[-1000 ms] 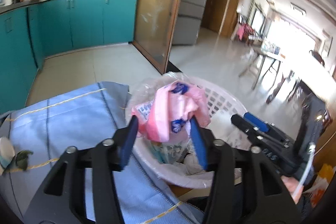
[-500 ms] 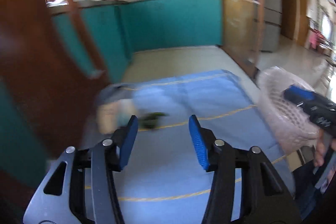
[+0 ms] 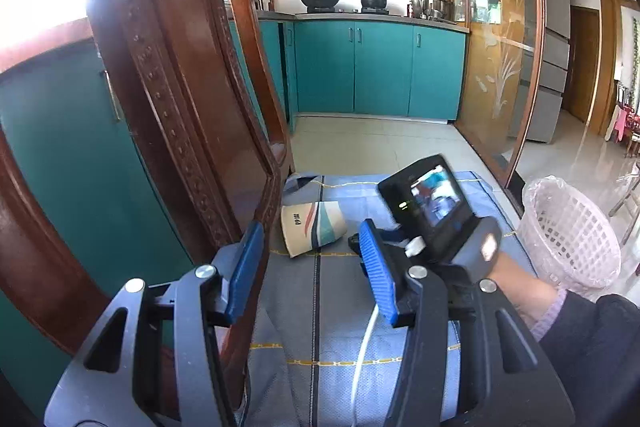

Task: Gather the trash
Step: 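Grasp the white paper cup with the left gripper while the right gripper grasps the green leaf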

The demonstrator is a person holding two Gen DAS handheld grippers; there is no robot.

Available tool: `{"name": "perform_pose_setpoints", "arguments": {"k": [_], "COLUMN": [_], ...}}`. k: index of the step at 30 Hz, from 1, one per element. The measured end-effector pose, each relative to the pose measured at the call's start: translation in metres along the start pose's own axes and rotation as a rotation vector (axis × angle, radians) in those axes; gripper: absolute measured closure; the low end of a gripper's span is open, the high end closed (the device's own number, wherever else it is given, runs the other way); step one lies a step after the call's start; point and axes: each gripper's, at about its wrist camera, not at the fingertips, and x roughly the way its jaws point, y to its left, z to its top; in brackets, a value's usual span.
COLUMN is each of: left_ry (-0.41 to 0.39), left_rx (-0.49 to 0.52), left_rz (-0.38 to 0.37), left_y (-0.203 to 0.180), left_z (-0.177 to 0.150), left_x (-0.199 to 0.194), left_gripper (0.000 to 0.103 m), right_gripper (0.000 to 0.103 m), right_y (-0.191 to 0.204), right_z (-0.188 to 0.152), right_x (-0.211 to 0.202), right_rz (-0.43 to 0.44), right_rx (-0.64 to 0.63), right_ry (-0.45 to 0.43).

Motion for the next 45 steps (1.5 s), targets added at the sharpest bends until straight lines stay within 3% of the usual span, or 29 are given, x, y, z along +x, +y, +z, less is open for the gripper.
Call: {"name": "perform_pose_setpoints", "arguments": {"k": [2, 5, 7, 11, 13, 15, 19, 22, 29, 39, 45], "left_ry": [0.008, 0.036, 0.081, 0.183, 0.247, 0.28, 0.355, 0.379, 0.278, 0.086, 0.123], "left_rx": [-0.001, -0.01, -0.007, 0.04, 0.03, 0.063, 0.1, 0.121, 0.13, 0.062, 0.061], "left_rz": [-0.027, -0.064, -0.09, -0.024, 0.015, 0.092, 0.193, 0.235, 0.232, 0.003, -0.096], "left_y": [-0.004, -0.008, -0.011, -0.028, -0.036, -0.044, -0.057, -0.054, -0.062, -0.062, -0.072], "left_z": [0.001, 0.0, 0.003, 0.012, 0.013, 0.011, 0.003, -0.006, -0.009, -0.015, -0.034], "left_x": [0.007, 0.023, 0.046, 0.114, 0.15, 0.176, 0.222, 0.234, 0.198, 0.091, 0.068], "left_gripper": [0.052, 0.051, 0.039, 0.037, 0.053, 0.061, 0.064, 0.07, 0.091, 0.1, 0.1], "right_gripper": [0.092, 0.093, 0.093, 0.093, 0.093, 0.093, 0.093, 0.093, 0.093, 0.093, 0.093], "right_y": [-0.006, -0.018, -0.027, -0.047, -0.06, -0.068, -0.08, -0.083, -0.08, -0.08, -0.071], "right_z": [-0.006, -0.023, -0.04, -0.08, -0.1, -0.112, -0.127, -0.128, -0.13, -0.133, -0.133], "right_x": [-0.007, -0.036, -0.063, -0.106, -0.116, -0.121, -0.124, -0.13, -0.144, -0.15, -0.146], "right_rz": [0.029, 0.035, 0.043, 0.068, 0.091, 0.11, 0.095, 0.099, 0.085, -0.015, -0.025], "right_rx": [0.024, 0.047, 0.071, 0.137, 0.193, 0.242, 0.292, 0.296, 0.279, 0.272, 0.247], "right_ry": [-0.014, -0.059, -0.096, -0.175, -0.198, -0.207, -0.201, -0.223, -0.266, -0.298, -0.286]}}
